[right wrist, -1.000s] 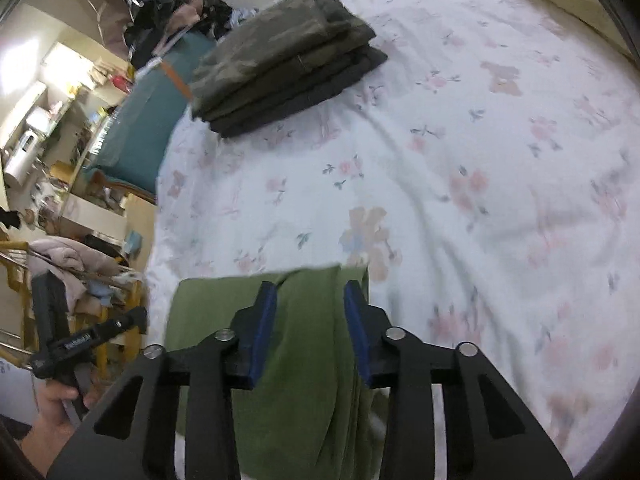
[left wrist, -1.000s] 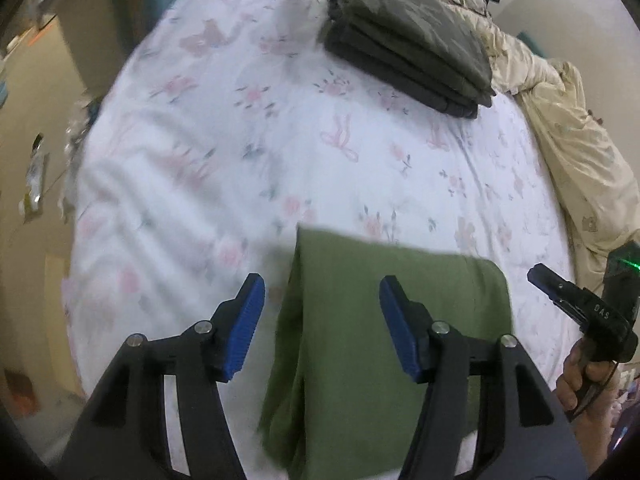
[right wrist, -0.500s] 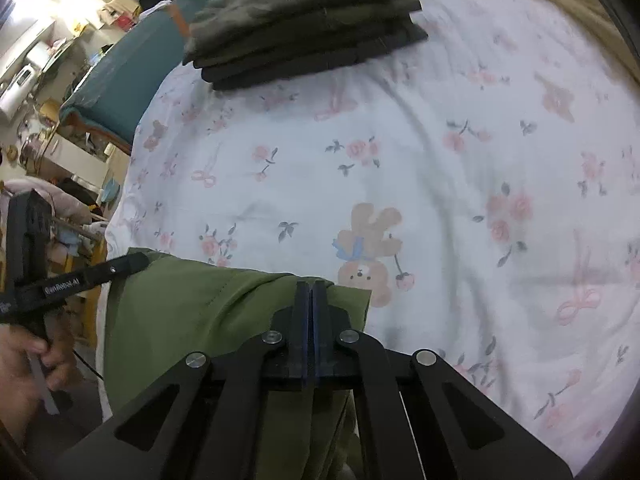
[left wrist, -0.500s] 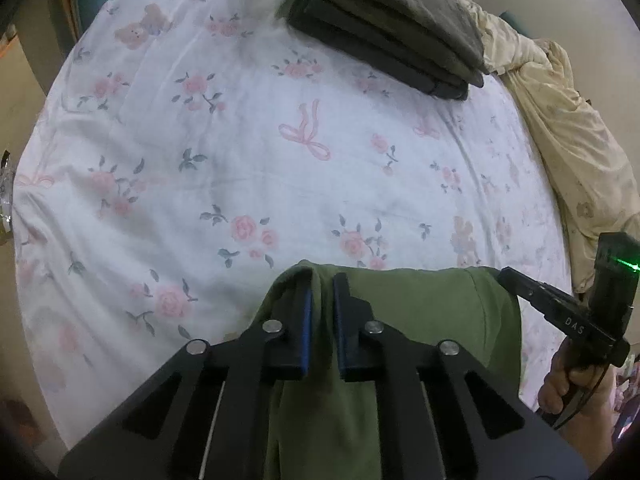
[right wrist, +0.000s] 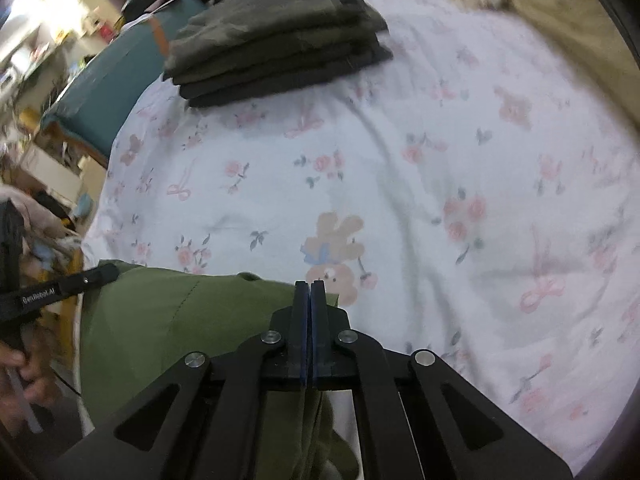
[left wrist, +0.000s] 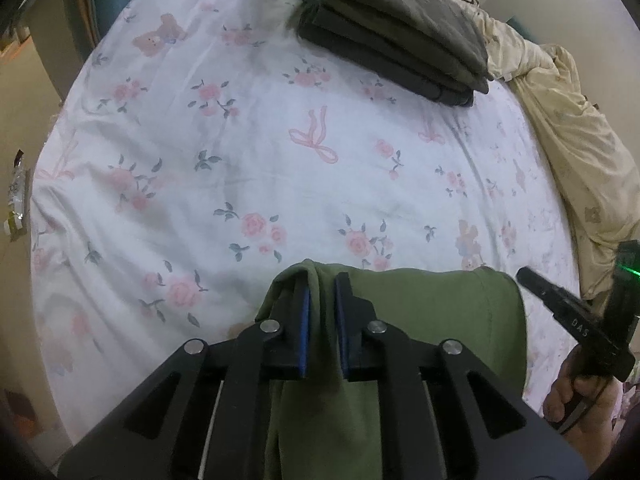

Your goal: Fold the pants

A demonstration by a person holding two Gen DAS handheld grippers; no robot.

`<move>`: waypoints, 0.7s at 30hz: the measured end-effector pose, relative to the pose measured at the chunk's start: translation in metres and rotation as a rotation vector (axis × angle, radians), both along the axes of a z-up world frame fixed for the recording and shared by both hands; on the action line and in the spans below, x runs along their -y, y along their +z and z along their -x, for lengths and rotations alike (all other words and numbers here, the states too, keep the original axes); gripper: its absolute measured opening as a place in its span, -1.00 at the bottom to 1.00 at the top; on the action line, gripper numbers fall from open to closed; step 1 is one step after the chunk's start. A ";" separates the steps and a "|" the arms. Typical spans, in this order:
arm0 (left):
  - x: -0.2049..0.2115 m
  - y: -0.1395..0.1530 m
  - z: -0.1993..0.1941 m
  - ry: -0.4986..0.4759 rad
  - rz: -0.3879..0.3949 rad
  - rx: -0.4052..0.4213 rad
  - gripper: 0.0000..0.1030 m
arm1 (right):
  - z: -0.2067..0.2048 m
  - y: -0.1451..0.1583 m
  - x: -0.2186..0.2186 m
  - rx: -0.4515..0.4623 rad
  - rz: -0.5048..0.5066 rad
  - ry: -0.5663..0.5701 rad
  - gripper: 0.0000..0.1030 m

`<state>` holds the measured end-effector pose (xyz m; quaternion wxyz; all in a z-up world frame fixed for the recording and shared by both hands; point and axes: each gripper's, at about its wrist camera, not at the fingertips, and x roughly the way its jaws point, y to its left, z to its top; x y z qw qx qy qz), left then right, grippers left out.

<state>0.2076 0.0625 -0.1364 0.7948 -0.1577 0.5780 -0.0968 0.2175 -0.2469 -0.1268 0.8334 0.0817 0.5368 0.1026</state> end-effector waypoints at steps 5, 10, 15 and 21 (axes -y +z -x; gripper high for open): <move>0.005 0.003 0.001 -0.035 -0.028 0.019 -0.86 | -0.016 0.022 -0.012 0.009 -0.107 0.048 -0.97; 0.004 0.001 0.000 -0.036 -0.023 0.013 -0.86 | -0.042 -0.012 -0.069 -0.205 -0.044 0.196 -1.00; 0.005 -0.002 0.001 -0.042 -0.039 0.003 -0.87 | -0.049 -0.037 -0.038 -0.285 0.212 0.127 -1.00; -0.003 -0.006 0.000 0.018 -0.034 -0.014 -0.57 | -0.031 -0.009 0.015 -0.181 0.153 0.013 -0.98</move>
